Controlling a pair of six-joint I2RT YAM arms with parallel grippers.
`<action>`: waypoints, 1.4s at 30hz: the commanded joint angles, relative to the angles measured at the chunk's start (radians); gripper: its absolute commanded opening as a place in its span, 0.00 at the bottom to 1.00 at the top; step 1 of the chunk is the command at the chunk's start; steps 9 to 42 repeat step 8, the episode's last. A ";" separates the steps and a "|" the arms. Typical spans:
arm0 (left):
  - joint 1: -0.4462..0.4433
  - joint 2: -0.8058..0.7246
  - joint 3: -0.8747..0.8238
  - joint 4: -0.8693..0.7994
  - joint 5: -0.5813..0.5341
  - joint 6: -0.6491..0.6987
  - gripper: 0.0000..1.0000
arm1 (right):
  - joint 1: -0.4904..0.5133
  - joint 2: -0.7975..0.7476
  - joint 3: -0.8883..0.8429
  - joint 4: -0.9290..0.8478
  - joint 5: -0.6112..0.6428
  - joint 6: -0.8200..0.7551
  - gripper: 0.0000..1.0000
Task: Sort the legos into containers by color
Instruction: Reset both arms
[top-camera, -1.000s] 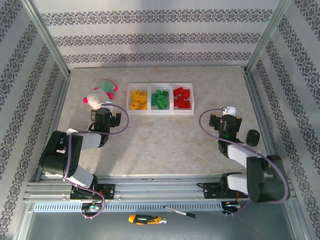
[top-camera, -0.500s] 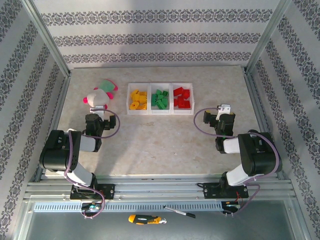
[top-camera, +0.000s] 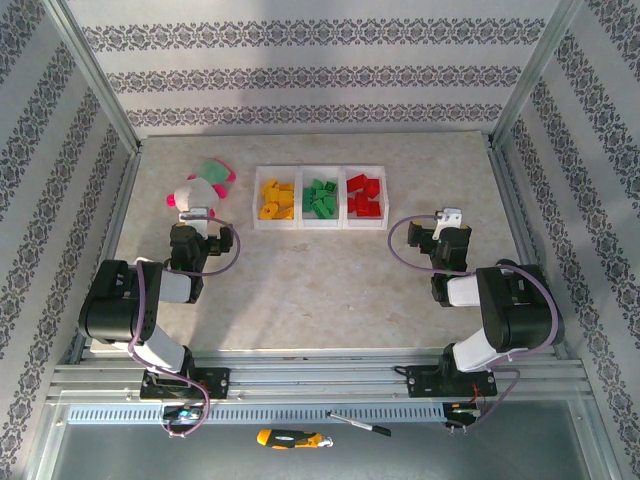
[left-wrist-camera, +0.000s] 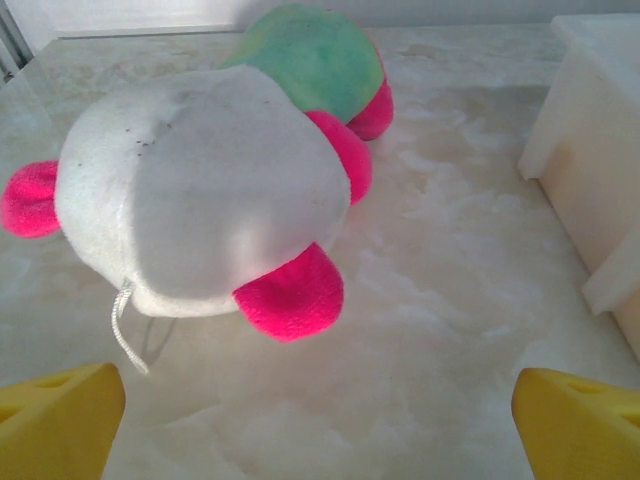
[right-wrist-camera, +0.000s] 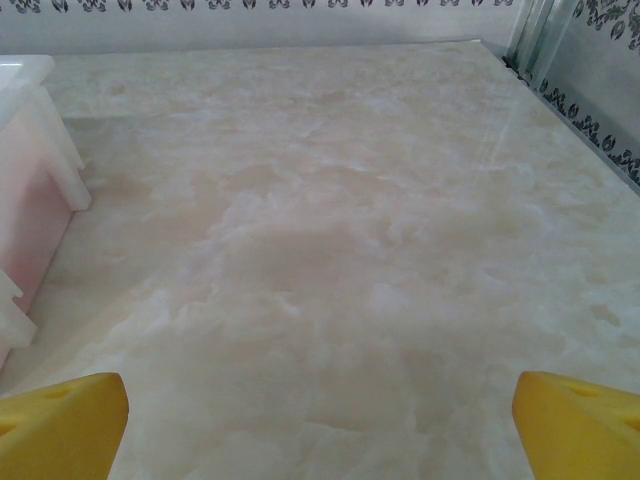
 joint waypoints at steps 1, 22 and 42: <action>0.002 0.005 0.020 0.007 0.028 0.009 0.99 | -0.007 -0.001 0.019 0.032 -0.012 -0.008 0.98; 0.001 0.004 0.019 0.009 0.030 0.009 0.99 | -0.007 -0.002 0.018 0.033 -0.010 -0.010 0.98; 0.001 0.004 0.019 0.009 0.030 0.009 0.99 | -0.007 -0.002 0.018 0.033 -0.010 -0.010 0.98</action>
